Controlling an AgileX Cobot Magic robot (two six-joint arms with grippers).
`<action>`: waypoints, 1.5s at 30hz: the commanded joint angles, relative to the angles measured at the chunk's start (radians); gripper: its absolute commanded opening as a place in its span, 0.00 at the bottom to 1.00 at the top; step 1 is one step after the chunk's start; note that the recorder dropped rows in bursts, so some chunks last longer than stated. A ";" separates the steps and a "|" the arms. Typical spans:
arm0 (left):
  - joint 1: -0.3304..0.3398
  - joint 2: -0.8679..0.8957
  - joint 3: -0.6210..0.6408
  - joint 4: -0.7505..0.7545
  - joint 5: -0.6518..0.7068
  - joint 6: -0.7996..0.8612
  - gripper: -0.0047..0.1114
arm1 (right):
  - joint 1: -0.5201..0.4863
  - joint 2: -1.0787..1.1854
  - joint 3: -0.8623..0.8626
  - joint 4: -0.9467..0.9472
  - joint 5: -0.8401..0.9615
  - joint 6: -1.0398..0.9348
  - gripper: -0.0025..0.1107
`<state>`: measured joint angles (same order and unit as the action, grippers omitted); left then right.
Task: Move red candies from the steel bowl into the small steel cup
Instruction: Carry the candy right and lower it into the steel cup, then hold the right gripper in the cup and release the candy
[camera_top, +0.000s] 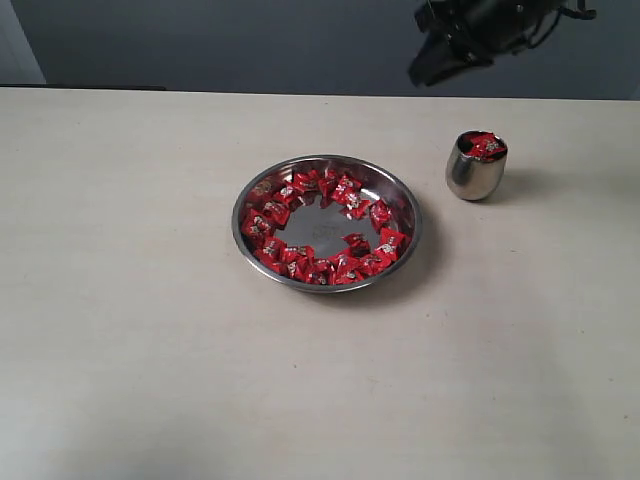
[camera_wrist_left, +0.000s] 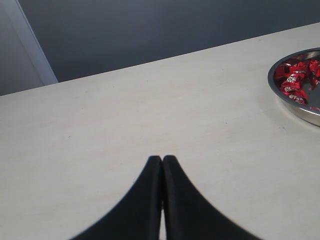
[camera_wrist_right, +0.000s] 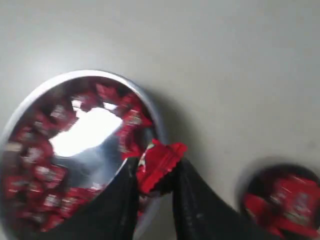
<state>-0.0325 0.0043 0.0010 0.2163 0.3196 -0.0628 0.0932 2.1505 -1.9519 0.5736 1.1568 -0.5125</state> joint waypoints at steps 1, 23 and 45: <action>0.000 -0.004 -0.001 0.003 -0.007 -0.005 0.04 | 0.001 0.020 0.003 -0.300 0.005 0.099 0.02; 0.000 -0.004 -0.001 0.003 -0.007 -0.005 0.04 | 0.001 0.119 0.003 -0.438 -0.029 0.125 0.26; 0.000 -0.004 -0.001 0.003 -0.007 -0.005 0.04 | 0.001 0.120 0.003 -0.438 -0.038 0.125 0.27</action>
<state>-0.0325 0.0043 0.0010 0.2163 0.3196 -0.0628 0.0960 2.2734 -1.9519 0.1407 1.1304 -0.3879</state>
